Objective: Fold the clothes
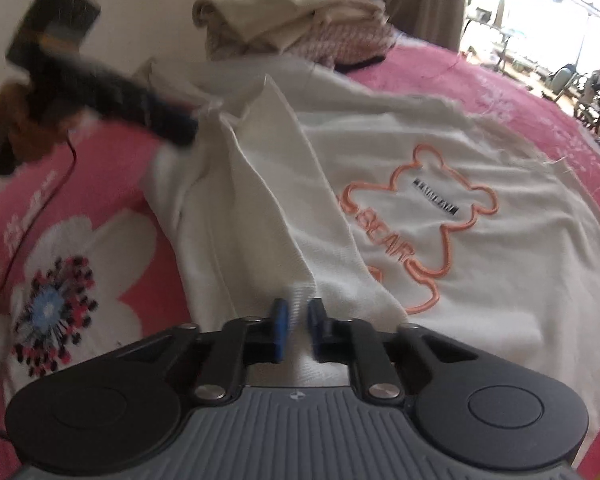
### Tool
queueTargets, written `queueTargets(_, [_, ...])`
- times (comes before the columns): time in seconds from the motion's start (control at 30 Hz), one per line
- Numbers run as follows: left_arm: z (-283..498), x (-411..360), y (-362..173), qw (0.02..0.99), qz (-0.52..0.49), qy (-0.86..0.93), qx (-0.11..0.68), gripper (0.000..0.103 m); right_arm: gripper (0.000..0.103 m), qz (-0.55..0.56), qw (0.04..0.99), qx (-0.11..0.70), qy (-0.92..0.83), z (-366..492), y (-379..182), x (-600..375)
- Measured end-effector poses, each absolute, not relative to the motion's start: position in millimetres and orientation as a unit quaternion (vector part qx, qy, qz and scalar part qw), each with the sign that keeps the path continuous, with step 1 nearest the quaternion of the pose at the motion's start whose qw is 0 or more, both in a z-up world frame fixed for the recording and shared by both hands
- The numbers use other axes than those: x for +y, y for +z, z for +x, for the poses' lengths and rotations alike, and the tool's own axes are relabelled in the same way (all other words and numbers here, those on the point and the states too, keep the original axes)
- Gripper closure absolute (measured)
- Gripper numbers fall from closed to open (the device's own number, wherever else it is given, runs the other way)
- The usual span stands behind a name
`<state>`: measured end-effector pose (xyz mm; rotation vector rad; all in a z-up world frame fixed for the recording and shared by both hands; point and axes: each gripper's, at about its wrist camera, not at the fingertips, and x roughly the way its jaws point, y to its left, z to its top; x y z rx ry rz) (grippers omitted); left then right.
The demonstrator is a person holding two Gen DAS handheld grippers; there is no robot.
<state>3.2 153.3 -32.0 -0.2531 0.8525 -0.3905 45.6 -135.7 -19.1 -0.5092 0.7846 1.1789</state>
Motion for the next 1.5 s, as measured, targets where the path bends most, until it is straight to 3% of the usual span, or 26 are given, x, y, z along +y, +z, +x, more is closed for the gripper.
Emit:
queueTargets(0.33, [0.6, 152.8, -38.6, 0.896, -0.075, -0.174, 0.401, 0.044, 0.096, -0.169, 0.79, 0.316, 0.498, 68.6, 9.4, -143.6])
queueTargets(0.53, [9.1, 146.8, -37.6, 0.907, -0.039, -0.163, 0.386, 0.044, 0.096, -0.172, 0.807, 0.325, 0.462, 98.1, -15.8, -129.3])
queueTargets(0.7, [24.6, 138.8, -42.9, 0.906, -0.002, -0.169, 0.388, 0.044, 0.092, -0.208, 0.785, 0.382, 0.441, 115.2, -51.0, -117.6])
queueTargets(0.8, [30.4, 135.5, -48.6, 0.902, 0.014, -0.172, 0.396, 0.044, 0.083, -0.214, 0.786, 0.355, 0.458, 111.2, -29.3, -119.7])
queueTargets(0.87, [34.3, 133.3, -52.4, 0.899, 0.025, -0.173, 0.401, 0.044, 0.061, -0.186, 0.786, 0.326, 0.491, 109.0, -5.2, -121.9])
queueTargets(1.03, [28.5, 137.2, -52.9, 0.898, 0.022, -0.175, 0.404, 0.044, 0.055, -0.161, 0.736, 0.294, 0.588, 100.4, 16.5, -79.9])
queueTargets(1.33, [12.6, 144.3, -54.4, 0.897, 0.027, -0.178, 0.403, 0.044, 0.057, -0.228, 0.654, 0.316, 0.649, 92.3, -38.1, 19.5])
queueTargets(1.4, [10.9, 147.0, -55.8, 0.897, 0.021, -0.177, 0.406, 0.044, 0.066, -0.237, 0.646, 0.319, 0.651, 91.0, -45.3, 26.3])
queueTargets(1.47, [9.7, 149.4, -57.6, 0.896, 0.017, -0.175, 0.409, 0.044, 0.088, -0.238, 0.642, 0.313, 0.659, 86.4, -42.8, 23.8])
queueTargets(1.5, [8.9, 150.3, -58.6, 0.895, 0.016, -0.174, 0.41, 0.044, 0.093, -0.236, 0.641, 0.305, 0.664, 82.8, -38.5, 19.7])
